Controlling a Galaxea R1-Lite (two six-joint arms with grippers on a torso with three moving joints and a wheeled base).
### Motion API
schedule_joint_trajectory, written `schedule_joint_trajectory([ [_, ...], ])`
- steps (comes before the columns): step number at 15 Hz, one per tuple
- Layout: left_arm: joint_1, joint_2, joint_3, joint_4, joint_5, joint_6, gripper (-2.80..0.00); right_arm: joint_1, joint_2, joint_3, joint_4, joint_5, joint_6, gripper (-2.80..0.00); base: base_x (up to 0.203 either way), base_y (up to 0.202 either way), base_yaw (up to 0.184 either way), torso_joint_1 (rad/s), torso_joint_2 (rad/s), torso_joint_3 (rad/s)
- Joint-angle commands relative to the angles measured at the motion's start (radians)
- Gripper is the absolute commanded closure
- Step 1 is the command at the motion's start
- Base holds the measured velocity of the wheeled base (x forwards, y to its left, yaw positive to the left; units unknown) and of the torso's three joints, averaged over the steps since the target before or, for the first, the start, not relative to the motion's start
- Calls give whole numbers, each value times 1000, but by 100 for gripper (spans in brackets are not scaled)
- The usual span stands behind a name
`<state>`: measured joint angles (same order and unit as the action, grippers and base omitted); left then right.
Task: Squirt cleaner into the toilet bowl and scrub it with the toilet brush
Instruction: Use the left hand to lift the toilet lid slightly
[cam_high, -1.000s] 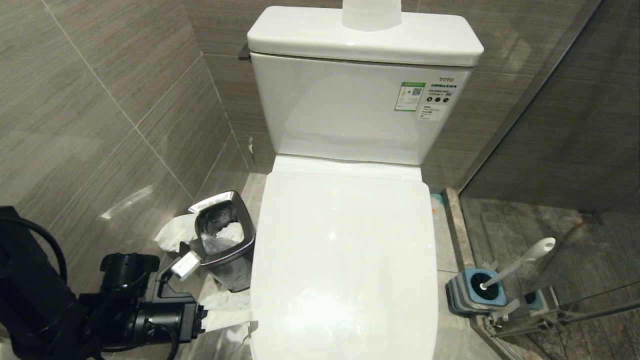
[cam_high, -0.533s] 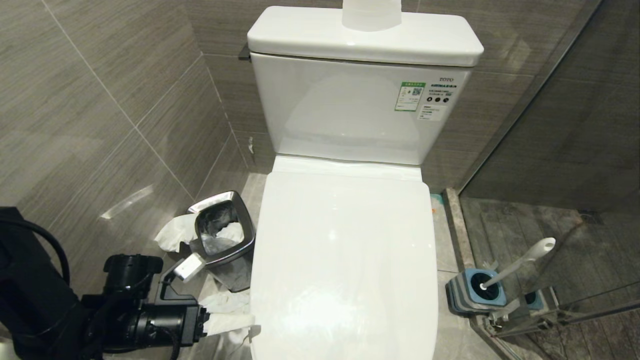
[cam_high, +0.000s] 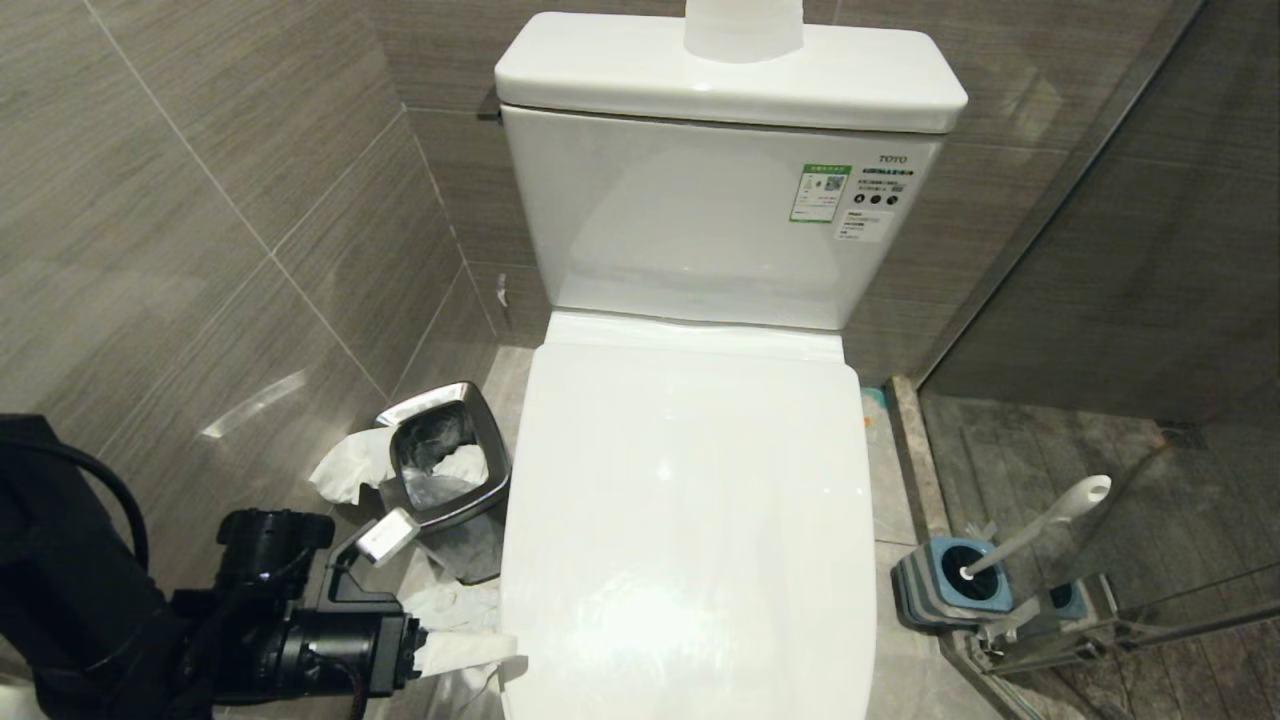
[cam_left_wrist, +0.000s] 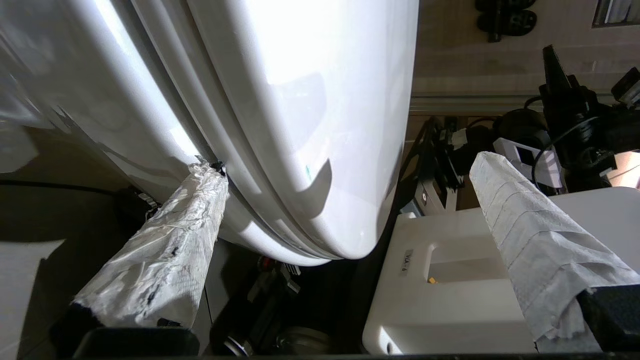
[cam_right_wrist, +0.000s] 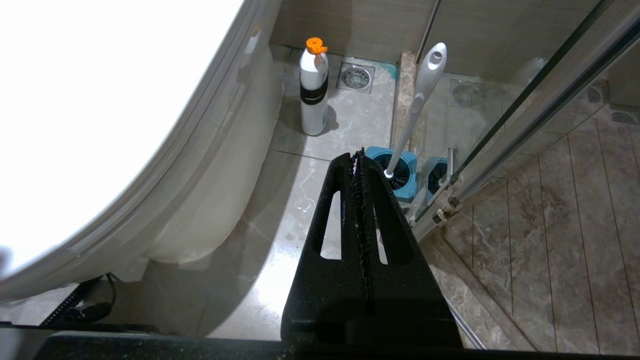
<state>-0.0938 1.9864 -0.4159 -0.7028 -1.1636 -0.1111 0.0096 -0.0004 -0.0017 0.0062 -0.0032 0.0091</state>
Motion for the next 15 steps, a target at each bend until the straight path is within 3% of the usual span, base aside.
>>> schedule_joint_trajectory([
  [1,0,8,-4,-6,9,1,-280,0,0,0,0,0,0,0,0,0,0,0,0,0],
  [15,-74,0,30,-14,51,73,-280,0,0,0,0,0,0,0,0,0,0,0,0,0],
])
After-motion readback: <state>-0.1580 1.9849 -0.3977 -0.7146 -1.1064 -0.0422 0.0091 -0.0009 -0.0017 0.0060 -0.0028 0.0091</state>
